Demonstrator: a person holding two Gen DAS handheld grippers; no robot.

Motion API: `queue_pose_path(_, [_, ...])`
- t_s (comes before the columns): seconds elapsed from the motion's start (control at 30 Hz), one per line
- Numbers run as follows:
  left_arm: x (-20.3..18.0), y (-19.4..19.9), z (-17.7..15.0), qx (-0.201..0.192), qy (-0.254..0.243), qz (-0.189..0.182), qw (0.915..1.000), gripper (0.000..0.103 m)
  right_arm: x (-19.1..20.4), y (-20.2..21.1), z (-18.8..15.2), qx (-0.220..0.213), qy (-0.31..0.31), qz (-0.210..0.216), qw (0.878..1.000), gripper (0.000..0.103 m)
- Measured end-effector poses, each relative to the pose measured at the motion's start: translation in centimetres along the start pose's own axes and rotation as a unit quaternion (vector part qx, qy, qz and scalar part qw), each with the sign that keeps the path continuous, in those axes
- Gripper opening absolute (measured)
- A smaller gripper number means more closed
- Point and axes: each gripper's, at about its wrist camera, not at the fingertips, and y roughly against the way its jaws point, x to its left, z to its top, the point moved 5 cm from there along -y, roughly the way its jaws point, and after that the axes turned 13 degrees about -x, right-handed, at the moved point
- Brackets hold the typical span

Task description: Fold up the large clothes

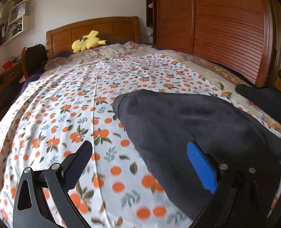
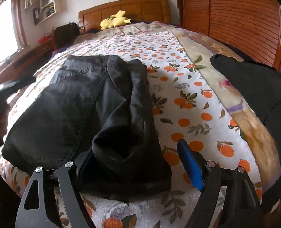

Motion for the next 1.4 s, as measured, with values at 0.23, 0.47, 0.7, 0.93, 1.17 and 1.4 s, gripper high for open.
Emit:
queue_pose_path(0.23, [1.3,-6.2,1.2,0.026,-0.003,0.004,0.9997,0.100,-0.2,0.0,-0.8,0.007,-0.020,0.018,1.000,0.077])
queue_pose_path(0.47, [2.1,-10.4,1.4,0.049,0.000,0.006,0.9988,0.100,-0.2,-0.3,-0.9,0.006,-0.030,0.030,0.999,0.077])
queue_pose_path(0.7, [3.1,-12.9,0.3,0.075,0.033,-0.006,0.9966,0.090,-0.3,-0.7,-0.9,0.006,-0.034,0.037,0.999,0.077])
queue_pose_path(0.93, [1.8,-13.4,0.0,0.094,0.039,-0.037,0.9941,0.044,0.7,-0.6,-0.7,0.007,-0.037,0.066,0.997,0.046])
queue_pose_path(1.17, [1.1,-11.6,1.7,0.084,0.036,-0.026,0.9954,0.016,1.4,0.7,0.7,-0.030,-0.029,0.070,0.997,0.018])
queue_pose_path(1.4, [-0.5,-7.2,5.9,0.035,0.032,-0.011,0.9988,0.013,1.4,3.3,4.5,-0.091,-0.013,0.083,0.992,0.015])
